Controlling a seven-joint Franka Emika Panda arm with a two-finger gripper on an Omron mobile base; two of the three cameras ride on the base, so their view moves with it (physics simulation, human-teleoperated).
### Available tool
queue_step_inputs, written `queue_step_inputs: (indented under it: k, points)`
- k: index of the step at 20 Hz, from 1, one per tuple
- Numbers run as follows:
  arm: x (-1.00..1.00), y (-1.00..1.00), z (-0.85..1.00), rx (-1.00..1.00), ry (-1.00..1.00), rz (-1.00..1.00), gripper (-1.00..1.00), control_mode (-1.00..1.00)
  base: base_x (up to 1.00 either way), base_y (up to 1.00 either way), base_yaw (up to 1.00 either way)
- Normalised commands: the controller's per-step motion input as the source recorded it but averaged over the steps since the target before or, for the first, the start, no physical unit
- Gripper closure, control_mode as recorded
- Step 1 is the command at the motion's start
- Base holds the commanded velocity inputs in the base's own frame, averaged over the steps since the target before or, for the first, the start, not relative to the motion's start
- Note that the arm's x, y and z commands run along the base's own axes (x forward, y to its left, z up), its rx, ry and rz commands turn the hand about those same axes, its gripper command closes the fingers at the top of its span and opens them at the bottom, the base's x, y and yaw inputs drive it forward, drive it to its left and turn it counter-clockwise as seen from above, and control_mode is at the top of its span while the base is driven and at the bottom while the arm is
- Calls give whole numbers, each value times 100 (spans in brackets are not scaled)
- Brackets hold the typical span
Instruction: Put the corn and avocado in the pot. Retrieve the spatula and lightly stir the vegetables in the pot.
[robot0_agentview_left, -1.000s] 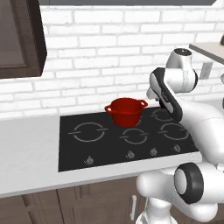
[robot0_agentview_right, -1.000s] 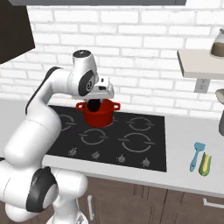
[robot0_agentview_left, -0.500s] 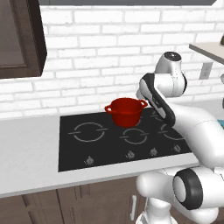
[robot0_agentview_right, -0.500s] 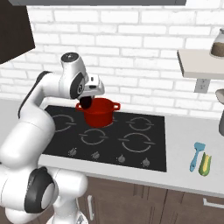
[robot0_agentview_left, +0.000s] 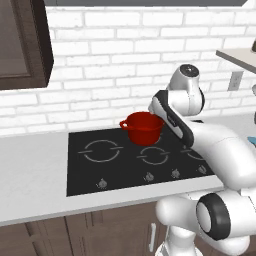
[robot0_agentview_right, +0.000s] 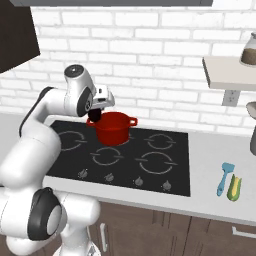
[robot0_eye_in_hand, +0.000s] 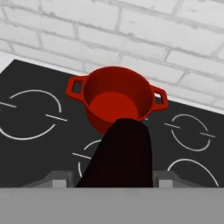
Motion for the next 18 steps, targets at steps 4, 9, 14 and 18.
queue_step_inputs:
  k: [4, 9, 14, 18]
  points:
    - [29, 2, 0, 0, -1, 1, 100, -100, 0, 0, 0]
    - [29, 0, 0, 0, 0, 0, 100, -100, 0, 0, 0]
    - [29, 3, -7, 0, 0, 0, 100, -100, 0, 0, 0]
    - [24, 4, -13, 0, 0, 0, 100, -100, 0, 0, 0]
